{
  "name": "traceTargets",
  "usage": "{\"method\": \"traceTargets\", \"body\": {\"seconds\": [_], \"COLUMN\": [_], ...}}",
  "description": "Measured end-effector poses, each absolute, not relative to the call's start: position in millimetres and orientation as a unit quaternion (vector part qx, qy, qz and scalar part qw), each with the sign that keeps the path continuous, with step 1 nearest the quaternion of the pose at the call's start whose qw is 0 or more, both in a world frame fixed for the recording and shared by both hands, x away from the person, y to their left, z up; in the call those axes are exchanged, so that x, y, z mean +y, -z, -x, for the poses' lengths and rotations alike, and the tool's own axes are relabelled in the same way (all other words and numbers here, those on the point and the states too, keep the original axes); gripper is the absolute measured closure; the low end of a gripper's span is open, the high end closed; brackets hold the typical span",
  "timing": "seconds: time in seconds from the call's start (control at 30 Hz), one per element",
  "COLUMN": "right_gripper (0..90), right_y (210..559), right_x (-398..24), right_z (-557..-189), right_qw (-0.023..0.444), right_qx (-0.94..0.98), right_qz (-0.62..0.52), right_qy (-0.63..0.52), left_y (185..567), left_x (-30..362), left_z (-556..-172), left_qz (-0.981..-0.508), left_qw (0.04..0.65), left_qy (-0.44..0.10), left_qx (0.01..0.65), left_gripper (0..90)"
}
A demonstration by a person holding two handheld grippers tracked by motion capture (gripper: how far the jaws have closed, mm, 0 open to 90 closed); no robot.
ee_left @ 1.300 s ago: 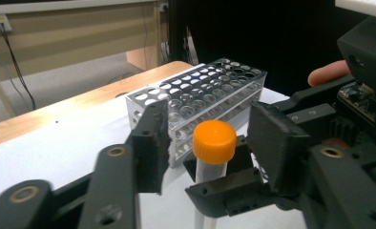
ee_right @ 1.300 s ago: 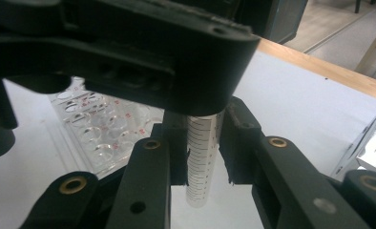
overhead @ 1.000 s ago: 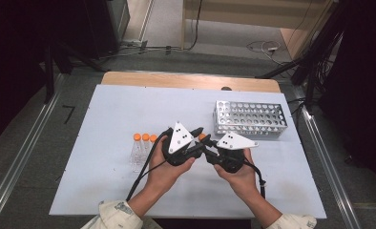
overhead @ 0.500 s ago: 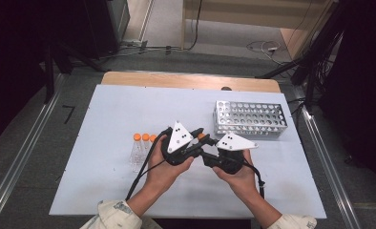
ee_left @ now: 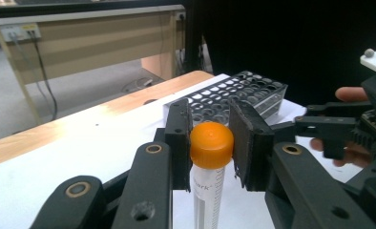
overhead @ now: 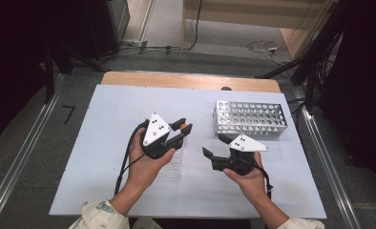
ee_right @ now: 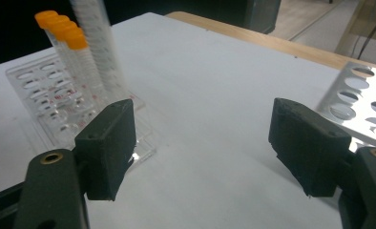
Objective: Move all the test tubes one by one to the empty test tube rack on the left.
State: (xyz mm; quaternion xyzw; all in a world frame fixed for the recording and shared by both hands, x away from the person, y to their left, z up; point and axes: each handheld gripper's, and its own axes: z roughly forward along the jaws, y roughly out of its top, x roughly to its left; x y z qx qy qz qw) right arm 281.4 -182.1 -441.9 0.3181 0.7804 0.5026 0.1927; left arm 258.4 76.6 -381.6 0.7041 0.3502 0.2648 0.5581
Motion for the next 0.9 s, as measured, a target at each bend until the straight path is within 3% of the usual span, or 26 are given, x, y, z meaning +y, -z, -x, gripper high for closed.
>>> {"method": "traceTargets", "body": {"seconds": [0.3, 0.9], "right_gripper": [22.0, 19.4], "right_y": [442.8, 444.5], "right_x": [-198.7, -199.0], "right_z": [-281.2, -280.7], "right_qw": [0.200, 0.192], "right_qx": [0.770, 0.770], "right_qz": [-0.336, -0.335], "right_qy": [-0.504, -0.507], "left_y": [392.0, 427.6], "left_x": [102.3, 99.8], "left_z": [-261.2, -260.8], "left_qz": [-0.693, -0.722], "left_qw": [0.544, 0.502], "left_qy": [-0.285, -0.281], "left_qx": [0.377, 0.384], "left_gripper": [71.3, 71.1]}}
